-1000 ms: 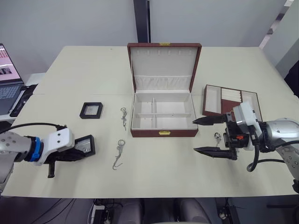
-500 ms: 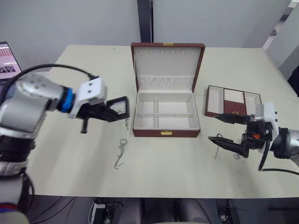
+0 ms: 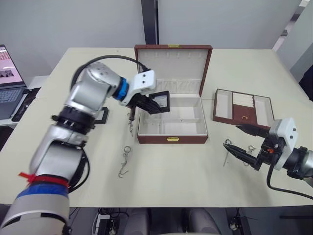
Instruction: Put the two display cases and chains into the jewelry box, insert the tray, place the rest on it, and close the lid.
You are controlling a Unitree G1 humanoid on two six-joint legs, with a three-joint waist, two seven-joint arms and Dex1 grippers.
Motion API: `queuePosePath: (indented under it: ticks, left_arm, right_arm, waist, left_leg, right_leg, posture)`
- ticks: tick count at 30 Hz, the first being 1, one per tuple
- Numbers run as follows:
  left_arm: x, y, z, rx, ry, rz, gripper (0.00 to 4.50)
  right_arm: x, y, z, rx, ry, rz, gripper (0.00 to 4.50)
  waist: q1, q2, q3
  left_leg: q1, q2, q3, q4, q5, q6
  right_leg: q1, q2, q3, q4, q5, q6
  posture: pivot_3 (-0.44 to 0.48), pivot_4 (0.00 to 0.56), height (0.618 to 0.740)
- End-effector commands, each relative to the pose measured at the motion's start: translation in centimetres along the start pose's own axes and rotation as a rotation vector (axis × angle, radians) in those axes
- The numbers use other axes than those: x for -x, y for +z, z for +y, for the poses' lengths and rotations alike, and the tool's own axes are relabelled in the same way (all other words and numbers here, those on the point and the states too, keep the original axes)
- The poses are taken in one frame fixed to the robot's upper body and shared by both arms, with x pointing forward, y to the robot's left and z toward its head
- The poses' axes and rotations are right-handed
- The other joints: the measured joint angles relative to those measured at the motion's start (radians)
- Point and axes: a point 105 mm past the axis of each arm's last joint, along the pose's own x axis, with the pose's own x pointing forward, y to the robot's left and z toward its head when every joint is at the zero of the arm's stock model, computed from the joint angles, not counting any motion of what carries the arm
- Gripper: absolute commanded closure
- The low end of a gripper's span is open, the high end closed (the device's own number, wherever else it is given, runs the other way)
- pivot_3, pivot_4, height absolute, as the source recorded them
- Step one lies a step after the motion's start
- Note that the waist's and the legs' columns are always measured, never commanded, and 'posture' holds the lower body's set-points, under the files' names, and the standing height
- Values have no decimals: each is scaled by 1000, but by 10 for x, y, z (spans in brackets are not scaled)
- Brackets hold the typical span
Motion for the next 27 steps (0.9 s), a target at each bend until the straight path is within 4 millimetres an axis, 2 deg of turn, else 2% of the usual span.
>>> queuePosePath:
  ticks: [1,7,12,19,27]
  left_arm:
    - [-8,5,14,-53,43,0,4469]
    - [-38,12,16,-25,13,-52,4469]
    - [-51,8,16,-10,20,-59,4469]
    - [-62,3,16,-32,50,-49,4469]
    - [-65,-2,15,-34,51,-35,4469]
  right_arm:
    - [4,11,1,46,-32,-35,0]
    - [8,11,5,42,-59,-31,0]
    - [11,11,7,41,-76,-26,0]
    - [13,12,8,37,-85,-27,0]
    - [14,12,8,34,-87,-28,0]
  waist:
    - [-3,0,0]
    - [-2,0,0]
    - [-4,0,0]
    - [-1,0,0]
    - [-2,0,0]
  left_leg:
    - [0,-1,0,0,0,0]
    - [0,-1,0,0,0,0]
    - [0,-1,0,0,0,0]
    - [0,-1,0,0,0,0]
    - [0,-2,0,0,0,0]
  right_leg:
    - [0,0,0,0,0,0]
    - [0,1,0,0,0,0]
    - [0,1,0,1,0,0]
    - [0,1,0,0,0,0]
    - [0,1,0,1,0,0]
  posture:
    - [0,150,740]
    - [0,150,740]
    - [0,150,740]
    - [0,150,740]
    - [0,150,740]
